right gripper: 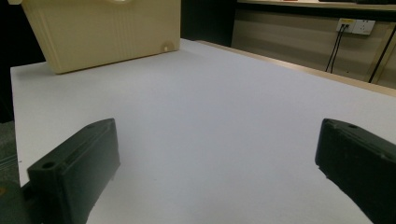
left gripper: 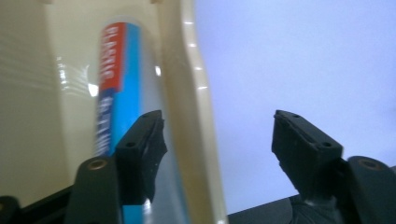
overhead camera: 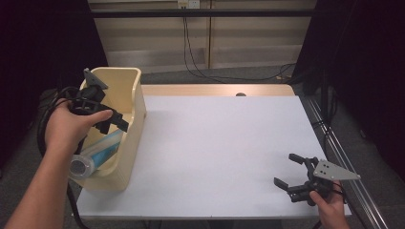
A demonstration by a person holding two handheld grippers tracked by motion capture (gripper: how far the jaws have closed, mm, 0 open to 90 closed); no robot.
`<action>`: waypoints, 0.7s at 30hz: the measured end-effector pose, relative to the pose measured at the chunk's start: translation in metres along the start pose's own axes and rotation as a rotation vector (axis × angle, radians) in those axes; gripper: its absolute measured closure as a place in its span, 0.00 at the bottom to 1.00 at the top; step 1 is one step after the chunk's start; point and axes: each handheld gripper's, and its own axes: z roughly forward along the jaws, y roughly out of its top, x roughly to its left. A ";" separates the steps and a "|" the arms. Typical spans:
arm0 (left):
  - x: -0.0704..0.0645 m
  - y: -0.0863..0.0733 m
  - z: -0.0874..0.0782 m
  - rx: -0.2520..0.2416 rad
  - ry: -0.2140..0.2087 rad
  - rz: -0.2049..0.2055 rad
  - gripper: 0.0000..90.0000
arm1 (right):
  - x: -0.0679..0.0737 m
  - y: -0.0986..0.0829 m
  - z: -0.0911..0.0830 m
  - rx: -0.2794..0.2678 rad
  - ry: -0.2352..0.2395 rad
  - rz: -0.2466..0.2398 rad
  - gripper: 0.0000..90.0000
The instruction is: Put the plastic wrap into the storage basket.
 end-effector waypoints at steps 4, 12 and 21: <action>-0.009 0.001 0.005 -0.002 -0.016 0.030 0.37 | 0.000 0.000 -0.001 0.001 0.003 0.001 0.00; -0.031 0.005 0.019 -0.007 -0.028 0.090 0.29 | 0.000 0.000 -0.001 0.006 -0.001 0.000 0.00; -0.052 0.007 0.040 0.019 -0.049 0.152 0.23 | 0.000 -0.001 -0.002 0.004 -0.002 -0.001 0.00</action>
